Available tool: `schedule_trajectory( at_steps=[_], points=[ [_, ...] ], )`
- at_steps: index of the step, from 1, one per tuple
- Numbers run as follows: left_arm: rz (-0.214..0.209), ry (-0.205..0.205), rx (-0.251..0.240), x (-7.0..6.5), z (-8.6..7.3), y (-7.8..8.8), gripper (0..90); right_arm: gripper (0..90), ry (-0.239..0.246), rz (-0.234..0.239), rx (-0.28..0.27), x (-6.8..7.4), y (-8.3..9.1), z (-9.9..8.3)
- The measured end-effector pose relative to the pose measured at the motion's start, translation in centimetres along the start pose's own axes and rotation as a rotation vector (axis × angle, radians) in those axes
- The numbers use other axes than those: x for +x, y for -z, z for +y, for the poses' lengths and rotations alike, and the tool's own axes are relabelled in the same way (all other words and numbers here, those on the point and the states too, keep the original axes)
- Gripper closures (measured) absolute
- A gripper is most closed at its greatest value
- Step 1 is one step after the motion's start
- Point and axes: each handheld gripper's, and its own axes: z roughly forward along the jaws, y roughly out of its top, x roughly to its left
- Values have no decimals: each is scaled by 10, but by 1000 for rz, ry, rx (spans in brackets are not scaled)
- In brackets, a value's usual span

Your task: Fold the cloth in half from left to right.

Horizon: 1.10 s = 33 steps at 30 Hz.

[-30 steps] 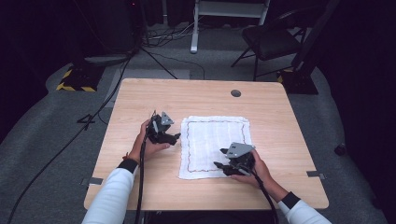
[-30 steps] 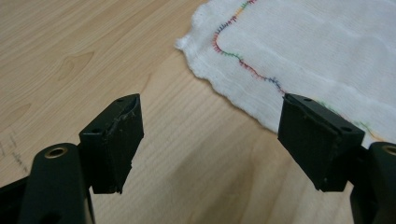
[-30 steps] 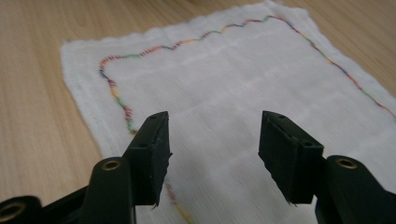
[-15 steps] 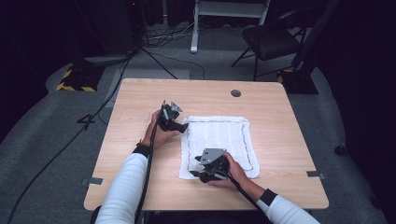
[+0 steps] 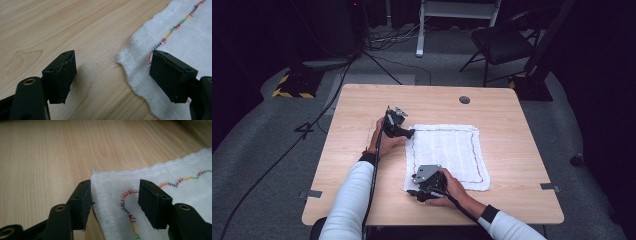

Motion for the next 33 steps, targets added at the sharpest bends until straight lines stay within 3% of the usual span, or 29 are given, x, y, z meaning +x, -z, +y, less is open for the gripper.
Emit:
schedule_trajectory(
  at_steps=[3,6,9,16,22,28,33],
  points=[
    [-12,3,-2,1,-1,0,223,452,5,-11,7,1,0,2],
    [-18,-2,-11,0,-2,1,249,480,-38,-5,19,-2,-2,3],
    [-28,-14,-14,-2,-2,2,321,536,-79,-30,34,-6,-3,6],
    [-92,-44,-25,-5,-4,6,637,678,-104,-52,30,-9,-2,4],
    [-127,-50,-17,-7,-5,7,808,817,-75,-74,33,-7,0,3],
    [-91,-87,-16,-12,-5,9,839,840,-30,-74,35,-6,5,0],
    [-94,-99,-9,-11,-6,12,847,847,-9,-73,22,-5,11,2]
  ],
)
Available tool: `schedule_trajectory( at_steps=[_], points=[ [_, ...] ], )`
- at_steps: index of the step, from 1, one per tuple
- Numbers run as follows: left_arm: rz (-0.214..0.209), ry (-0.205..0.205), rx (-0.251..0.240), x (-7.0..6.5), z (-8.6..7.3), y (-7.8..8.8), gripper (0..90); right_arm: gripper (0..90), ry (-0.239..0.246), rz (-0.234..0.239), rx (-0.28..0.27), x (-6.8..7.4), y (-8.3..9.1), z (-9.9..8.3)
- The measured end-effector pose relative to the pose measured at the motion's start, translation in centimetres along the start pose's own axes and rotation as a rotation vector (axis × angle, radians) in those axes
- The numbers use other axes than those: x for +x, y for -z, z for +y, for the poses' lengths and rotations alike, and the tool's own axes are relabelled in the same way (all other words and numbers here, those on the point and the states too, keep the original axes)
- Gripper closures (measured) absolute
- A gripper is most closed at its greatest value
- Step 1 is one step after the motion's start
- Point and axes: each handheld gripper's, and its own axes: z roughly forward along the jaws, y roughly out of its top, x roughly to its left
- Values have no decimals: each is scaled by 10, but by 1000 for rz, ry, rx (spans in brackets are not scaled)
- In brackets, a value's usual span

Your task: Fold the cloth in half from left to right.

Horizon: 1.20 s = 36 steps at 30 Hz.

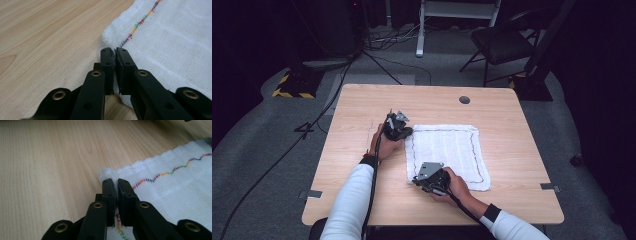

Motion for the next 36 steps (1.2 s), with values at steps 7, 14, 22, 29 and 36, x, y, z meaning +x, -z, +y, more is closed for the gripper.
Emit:
schedule_trajectory(
  at_steps=[7,14,22,29,36],
  points=[
    [-7,-3,-11,2,-3,9,850,854,37,9,-15,2,3,3],
    [-1,-4,-22,5,-7,21,858,855,70,17,-26,5,5,8],
    [37,0,-32,9,-16,38,860,855,108,34,-59,10,5,18],
    [57,23,-55,13,-24,53,860,855,133,54,-87,14,5,26],
    [62,47,-79,15,-28,63,860,855,153,62,-110,17,8,32]
  ],
)
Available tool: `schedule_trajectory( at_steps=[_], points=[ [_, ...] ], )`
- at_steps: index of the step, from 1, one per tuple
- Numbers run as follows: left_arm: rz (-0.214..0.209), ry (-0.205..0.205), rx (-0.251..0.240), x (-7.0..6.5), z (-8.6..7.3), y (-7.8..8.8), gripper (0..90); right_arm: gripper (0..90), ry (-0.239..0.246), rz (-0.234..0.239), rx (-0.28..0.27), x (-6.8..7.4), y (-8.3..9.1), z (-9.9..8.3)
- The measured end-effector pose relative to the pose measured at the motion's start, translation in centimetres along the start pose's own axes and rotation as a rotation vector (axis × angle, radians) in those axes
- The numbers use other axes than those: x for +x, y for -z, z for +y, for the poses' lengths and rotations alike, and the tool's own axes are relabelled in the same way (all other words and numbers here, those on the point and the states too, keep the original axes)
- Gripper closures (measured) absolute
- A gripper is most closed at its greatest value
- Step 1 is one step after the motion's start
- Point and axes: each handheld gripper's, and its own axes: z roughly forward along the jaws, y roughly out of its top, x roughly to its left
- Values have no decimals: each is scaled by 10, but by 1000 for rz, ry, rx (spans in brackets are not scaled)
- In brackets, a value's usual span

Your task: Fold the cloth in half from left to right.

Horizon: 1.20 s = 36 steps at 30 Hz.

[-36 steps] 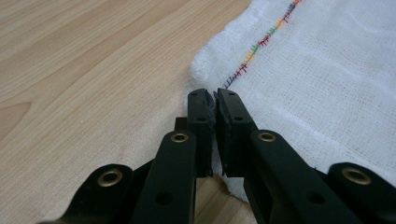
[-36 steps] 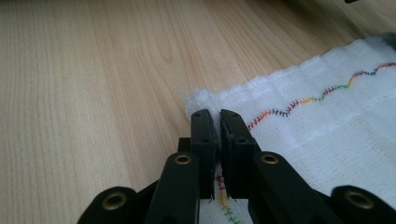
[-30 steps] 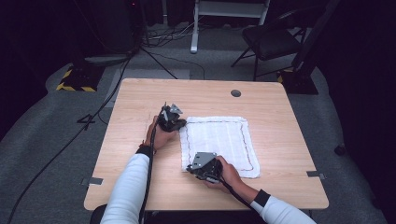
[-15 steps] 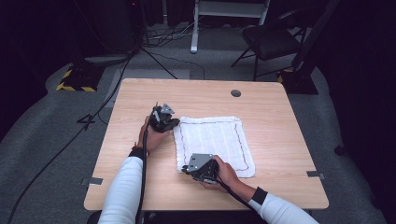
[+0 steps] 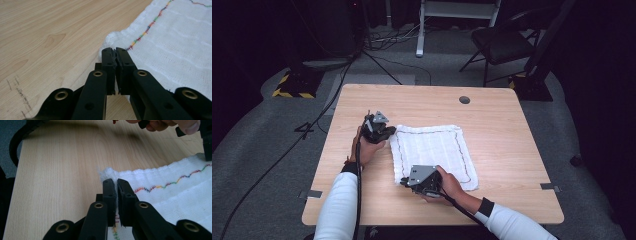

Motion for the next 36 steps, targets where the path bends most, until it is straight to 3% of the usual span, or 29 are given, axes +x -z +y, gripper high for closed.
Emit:
schedule_trajectory(
  at_steps=[6,10,12,16,22,36],
  points=[
    [-6,4,-46,-3,7,8,860,855,-15,-8,-25,-3,8,2],
    [-8,-20,-58,-7,18,5,861,855,-31,-25,-36,-6,16,1],
    [-25,-14,-76,-9,23,3,861,855,-41,-32,-34,-7,21,-2],
    [-44,-52,-76,-20,37,-9,862,855,-71,-60,-50,-12,35,-7],
    [-73,-61,-91,-32,53,-25,863,855,-105,-102,-53,-16,54,-18],
    [-102,-134,-58,-59,86,-54,862,856,-182,-180,-32,-26,87,-48]
  ],
)
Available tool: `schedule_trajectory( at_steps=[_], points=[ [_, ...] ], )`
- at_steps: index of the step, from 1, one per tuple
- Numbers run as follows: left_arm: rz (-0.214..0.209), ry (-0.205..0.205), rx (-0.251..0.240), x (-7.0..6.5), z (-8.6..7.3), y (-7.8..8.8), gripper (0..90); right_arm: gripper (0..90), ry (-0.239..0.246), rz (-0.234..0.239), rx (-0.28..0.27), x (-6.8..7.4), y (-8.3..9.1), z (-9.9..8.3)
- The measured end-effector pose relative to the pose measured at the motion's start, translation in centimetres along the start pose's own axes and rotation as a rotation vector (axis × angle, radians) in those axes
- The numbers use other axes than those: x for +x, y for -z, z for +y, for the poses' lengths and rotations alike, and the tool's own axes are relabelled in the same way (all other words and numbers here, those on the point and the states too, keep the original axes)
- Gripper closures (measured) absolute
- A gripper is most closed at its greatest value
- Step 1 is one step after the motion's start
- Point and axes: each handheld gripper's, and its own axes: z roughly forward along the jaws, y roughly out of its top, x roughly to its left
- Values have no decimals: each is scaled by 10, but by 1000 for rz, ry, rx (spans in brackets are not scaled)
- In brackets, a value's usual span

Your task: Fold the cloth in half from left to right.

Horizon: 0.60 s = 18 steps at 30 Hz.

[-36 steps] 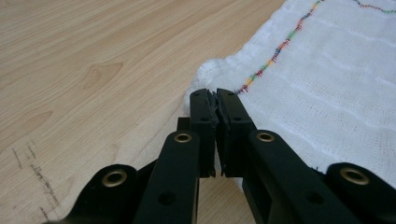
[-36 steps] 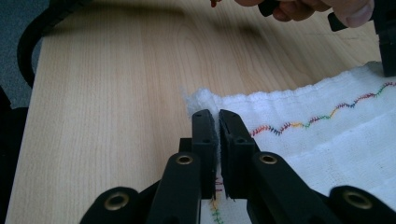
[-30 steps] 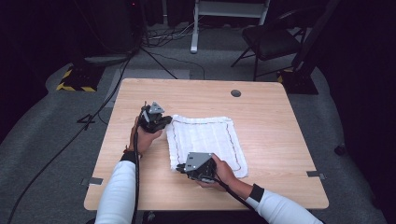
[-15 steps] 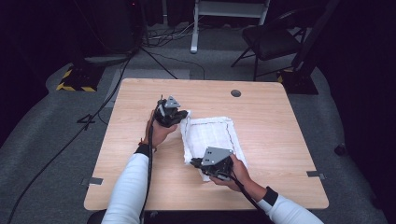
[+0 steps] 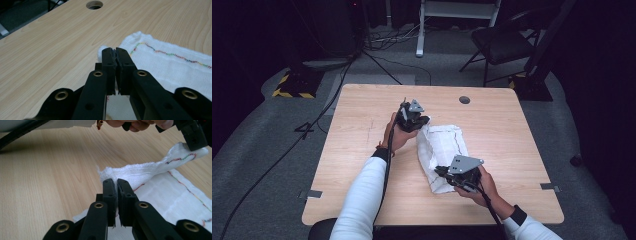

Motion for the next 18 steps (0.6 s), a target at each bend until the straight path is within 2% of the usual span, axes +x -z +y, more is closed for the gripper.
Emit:
schedule_trajectory(
  at_steps=[18],
  points=[
    [-48,-65,31,-31,36,-48,862,856,-74,-78,22,-21,42,-36]
  ],
)
